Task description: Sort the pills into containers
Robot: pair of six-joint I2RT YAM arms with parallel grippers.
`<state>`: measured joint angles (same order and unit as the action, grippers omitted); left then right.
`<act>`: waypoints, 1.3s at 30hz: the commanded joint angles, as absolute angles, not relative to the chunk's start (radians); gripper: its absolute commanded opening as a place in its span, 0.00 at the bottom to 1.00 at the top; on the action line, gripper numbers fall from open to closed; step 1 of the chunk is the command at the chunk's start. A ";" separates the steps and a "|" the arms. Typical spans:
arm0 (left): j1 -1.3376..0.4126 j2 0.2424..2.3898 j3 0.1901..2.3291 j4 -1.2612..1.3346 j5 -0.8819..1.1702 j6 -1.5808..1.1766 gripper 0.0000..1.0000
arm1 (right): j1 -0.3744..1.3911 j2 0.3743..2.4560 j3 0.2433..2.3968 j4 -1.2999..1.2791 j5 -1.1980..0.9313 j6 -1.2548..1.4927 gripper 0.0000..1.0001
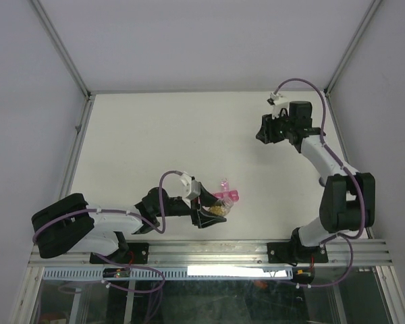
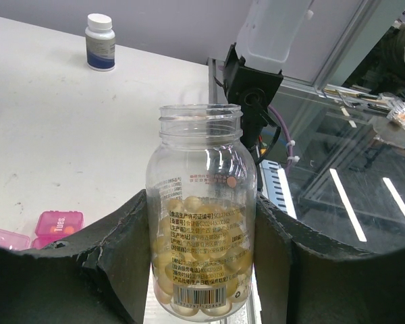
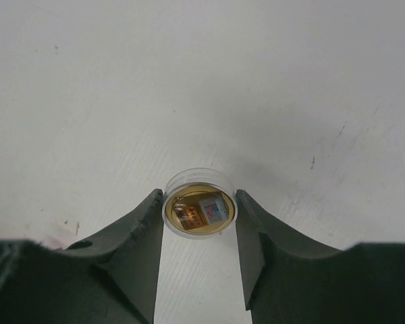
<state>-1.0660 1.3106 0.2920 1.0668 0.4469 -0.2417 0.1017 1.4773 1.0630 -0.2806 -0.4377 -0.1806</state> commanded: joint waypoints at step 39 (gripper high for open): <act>-1.141 1.290 0.311 1.224 0.186 -0.223 0.00 | 0.024 1.337 1.145 -0.358 -0.906 -0.327 0.80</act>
